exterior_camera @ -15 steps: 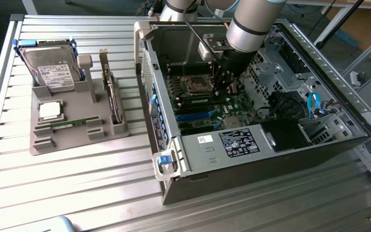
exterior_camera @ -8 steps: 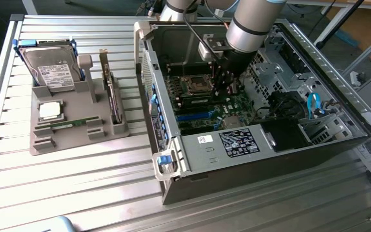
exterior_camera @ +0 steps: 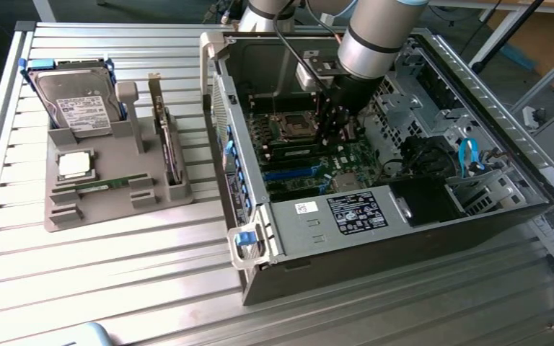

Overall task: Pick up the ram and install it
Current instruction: 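Insert the ram into the slot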

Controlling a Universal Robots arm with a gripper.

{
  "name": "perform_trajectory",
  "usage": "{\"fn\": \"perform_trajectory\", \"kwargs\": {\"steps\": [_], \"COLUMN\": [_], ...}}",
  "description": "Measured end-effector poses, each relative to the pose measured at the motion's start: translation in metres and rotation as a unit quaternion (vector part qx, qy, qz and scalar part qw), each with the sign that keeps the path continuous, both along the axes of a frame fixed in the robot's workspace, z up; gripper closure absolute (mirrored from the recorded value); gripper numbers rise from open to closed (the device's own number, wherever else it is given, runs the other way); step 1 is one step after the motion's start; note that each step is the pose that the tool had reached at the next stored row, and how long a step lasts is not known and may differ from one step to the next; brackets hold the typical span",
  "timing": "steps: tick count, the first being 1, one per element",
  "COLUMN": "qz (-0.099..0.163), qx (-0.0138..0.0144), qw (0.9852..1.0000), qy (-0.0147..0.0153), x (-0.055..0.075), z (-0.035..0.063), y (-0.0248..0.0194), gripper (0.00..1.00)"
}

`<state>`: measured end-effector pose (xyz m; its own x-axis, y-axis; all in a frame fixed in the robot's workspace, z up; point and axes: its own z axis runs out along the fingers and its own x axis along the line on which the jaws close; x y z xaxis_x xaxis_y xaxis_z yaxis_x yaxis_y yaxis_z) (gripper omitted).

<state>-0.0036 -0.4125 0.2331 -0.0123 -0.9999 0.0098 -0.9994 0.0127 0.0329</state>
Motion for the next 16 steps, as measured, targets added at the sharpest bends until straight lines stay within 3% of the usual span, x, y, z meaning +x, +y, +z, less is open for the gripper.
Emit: {"fn": "perform_trajectory", "kwargs": {"steps": [16], "qz": [0.0], "qx": [0.0], "qw": [1.0], "qy": [0.0], "x": [0.0], "z": [0.0262], "y": [0.0], "gripper": [0.75]}}
